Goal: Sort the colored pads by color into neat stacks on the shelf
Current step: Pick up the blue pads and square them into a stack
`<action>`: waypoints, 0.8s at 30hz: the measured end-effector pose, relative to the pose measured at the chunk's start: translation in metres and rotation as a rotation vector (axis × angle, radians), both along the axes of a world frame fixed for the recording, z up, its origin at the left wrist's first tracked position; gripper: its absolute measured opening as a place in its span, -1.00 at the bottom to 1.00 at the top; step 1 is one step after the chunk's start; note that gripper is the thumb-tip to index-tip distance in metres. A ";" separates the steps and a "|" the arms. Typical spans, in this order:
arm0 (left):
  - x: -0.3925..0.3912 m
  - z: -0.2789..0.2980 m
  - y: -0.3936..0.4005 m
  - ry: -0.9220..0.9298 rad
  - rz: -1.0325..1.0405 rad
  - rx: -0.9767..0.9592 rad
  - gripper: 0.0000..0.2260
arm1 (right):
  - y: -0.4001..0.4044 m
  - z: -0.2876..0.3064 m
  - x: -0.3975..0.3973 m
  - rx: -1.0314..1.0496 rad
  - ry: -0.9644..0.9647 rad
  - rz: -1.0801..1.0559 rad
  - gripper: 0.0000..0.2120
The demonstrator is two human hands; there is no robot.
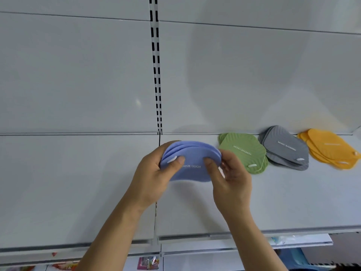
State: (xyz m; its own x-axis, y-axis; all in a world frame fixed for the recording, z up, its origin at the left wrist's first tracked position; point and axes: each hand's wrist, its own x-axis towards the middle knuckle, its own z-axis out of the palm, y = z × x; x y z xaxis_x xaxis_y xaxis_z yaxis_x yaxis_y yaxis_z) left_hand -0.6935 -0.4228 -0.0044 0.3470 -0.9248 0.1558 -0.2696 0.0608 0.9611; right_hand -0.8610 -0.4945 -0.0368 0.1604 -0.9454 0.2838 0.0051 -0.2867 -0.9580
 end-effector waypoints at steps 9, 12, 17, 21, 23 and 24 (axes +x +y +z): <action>-0.009 -0.025 -0.005 0.105 0.053 0.017 -0.78 | -0.006 -0.011 -0.002 0.112 0.170 0.149 -0.83; -0.014 -0.022 -0.009 0.158 0.097 -0.033 -0.77 | -0.001 -0.004 0.003 0.028 0.205 0.101 -0.85; -0.015 -0.023 -0.013 0.196 0.108 -0.005 -0.74 | -0.004 -0.005 0.004 0.032 0.209 0.077 -0.78; -0.017 -0.027 -0.014 0.213 0.124 0.010 -0.70 | -0.011 -0.012 0.006 0.129 0.148 0.096 -0.79; -0.019 -0.024 -0.016 0.223 0.120 -0.020 -0.68 | -0.011 -0.012 0.009 0.129 0.120 0.081 -0.77; -0.020 -0.023 -0.017 0.234 0.124 -0.027 -0.69 | -0.011 -0.012 0.010 0.115 0.128 0.077 -0.78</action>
State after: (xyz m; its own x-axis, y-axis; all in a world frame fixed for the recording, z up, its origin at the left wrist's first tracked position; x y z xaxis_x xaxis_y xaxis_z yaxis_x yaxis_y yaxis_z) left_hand -0.7134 -0.4394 -0.0275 0.4872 -0.8694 0.0820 -0.0468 0.0677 0.9966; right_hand -0.8514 -0.5051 -0.0491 0.2616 -0.9539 0.1471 -0.1016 -0.1788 -0.9786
